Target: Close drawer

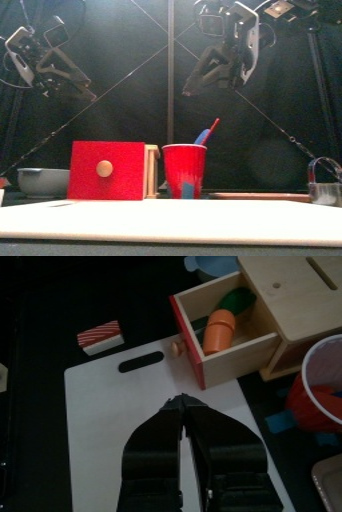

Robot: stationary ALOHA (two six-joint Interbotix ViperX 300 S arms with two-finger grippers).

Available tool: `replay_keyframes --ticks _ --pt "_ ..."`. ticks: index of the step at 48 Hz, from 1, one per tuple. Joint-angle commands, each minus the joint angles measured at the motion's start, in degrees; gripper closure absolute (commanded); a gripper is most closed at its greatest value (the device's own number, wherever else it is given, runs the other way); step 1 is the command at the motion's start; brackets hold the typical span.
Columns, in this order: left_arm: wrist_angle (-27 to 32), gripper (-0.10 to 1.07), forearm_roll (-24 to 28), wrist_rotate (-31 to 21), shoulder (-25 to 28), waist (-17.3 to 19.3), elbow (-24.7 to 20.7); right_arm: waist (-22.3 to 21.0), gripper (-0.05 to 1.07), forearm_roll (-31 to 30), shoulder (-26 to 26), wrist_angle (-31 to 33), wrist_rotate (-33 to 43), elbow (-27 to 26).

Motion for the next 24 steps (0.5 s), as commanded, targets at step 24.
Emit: replay_keyframes --ticks 24 --pt "-0.88 0.11 0.26 0.44 0.18 1.05 -1.23 0.79 0.58 -0.18 2.11 0.18 -0.09 -2.55"
